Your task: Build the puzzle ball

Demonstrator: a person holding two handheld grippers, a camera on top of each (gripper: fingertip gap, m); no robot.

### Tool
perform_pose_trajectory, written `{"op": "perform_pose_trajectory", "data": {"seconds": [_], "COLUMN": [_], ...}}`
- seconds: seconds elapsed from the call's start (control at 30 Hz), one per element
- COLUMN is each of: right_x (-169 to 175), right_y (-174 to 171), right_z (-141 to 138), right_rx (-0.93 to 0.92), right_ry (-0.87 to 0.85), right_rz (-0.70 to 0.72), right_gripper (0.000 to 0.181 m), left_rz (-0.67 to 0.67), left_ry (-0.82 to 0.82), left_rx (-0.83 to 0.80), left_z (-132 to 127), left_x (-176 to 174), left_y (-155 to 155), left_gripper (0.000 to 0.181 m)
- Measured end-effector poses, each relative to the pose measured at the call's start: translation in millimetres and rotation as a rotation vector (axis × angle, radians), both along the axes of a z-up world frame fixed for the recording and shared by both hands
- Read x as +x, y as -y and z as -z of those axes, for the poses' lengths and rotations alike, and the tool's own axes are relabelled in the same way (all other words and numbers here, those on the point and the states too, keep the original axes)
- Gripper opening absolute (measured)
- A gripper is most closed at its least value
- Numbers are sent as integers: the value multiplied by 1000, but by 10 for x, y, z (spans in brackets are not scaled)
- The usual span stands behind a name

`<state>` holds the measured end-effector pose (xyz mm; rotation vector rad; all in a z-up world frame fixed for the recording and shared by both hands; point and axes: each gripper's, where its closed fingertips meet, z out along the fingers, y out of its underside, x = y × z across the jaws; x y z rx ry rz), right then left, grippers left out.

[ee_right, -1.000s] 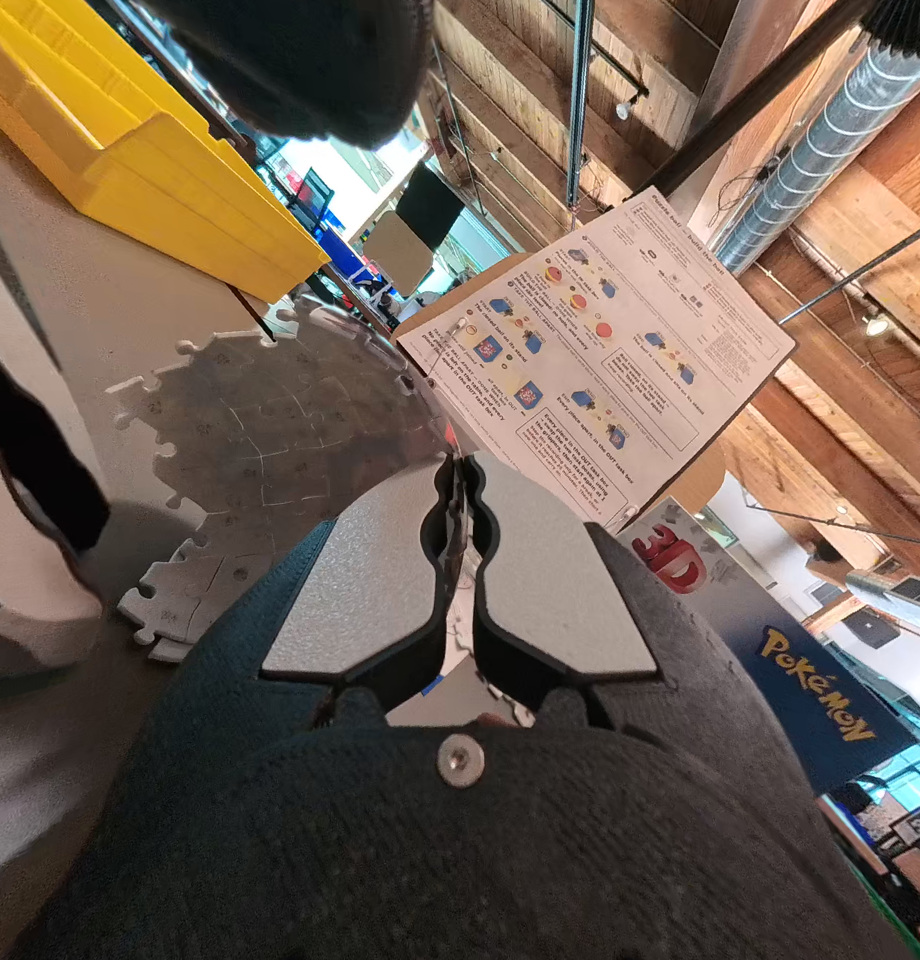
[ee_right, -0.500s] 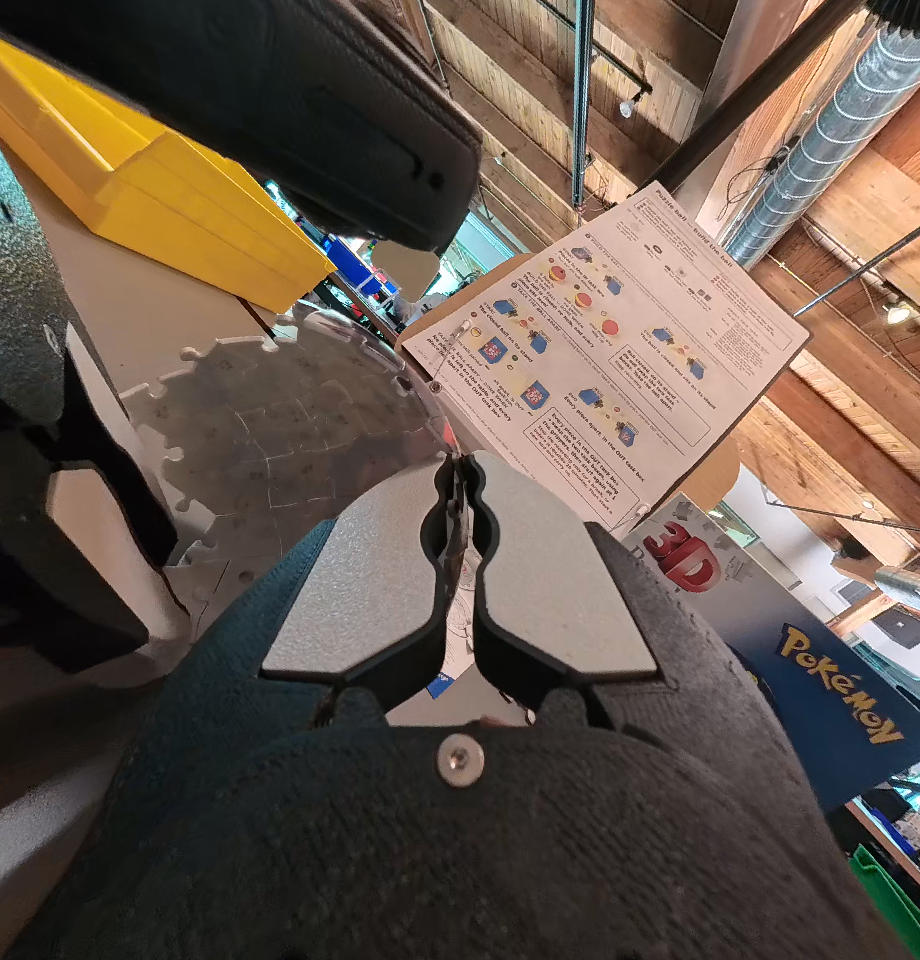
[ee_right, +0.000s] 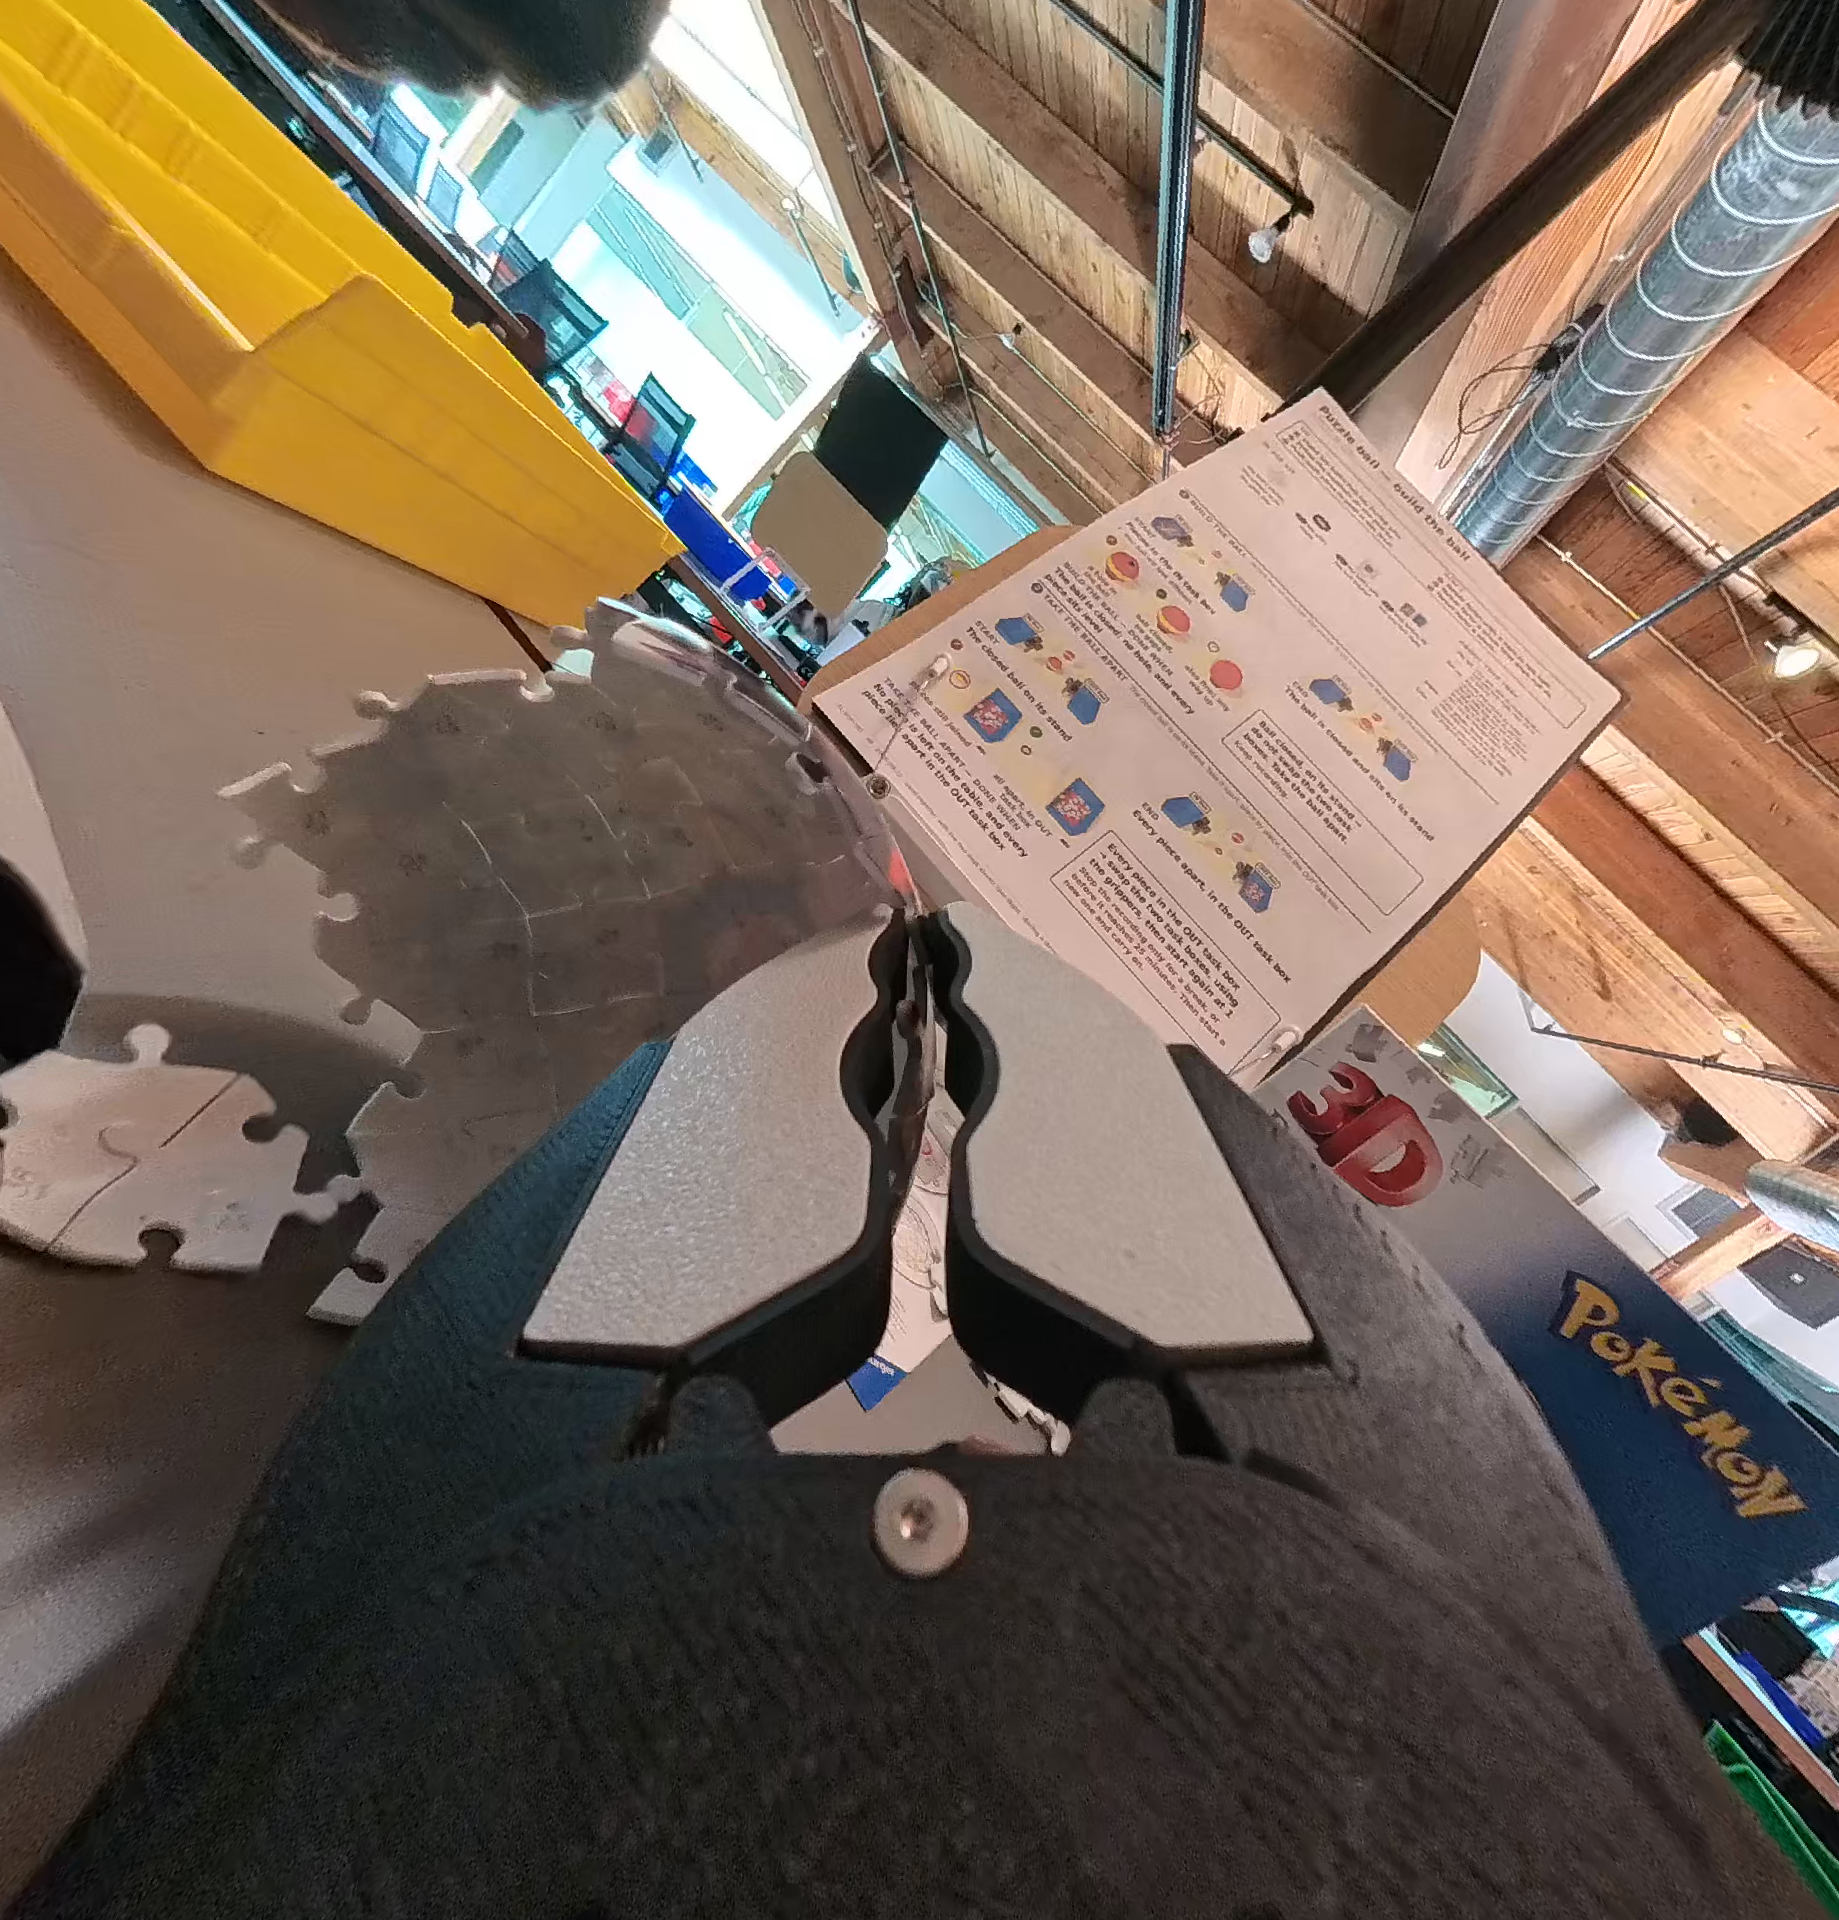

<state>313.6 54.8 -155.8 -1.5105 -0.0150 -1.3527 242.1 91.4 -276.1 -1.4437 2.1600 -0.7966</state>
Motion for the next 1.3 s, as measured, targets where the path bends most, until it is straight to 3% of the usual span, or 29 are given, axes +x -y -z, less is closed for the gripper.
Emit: {"op": "perform_pose_trajectory", "data": {"seconds": [0.23,0.53,0.93,1.2,1.3], "right_x": [12,-2,6,0,-10], "right_y": [15,6,6,0,-12], "right_z": [9,0,0,-7,-10], "right_rx": [6,1,-1,-10,-16], "right_ry": [-11,-1,-1,15,24], "right_rz": [6,2,7,14,10], "right_gripper": [4,4,4,4,4], "left_rz": [52,157,189,193,269], "left_ry": [2,32,90,335,366], "left_rx": [-34,99,127,247,266], "left_z": [6,-18,-34,-315,-313], "left_x": [44,124,169,249,251], "left_y": [83,51,21,-25,52], "left_gripper": [34,34,35,0,0]}}
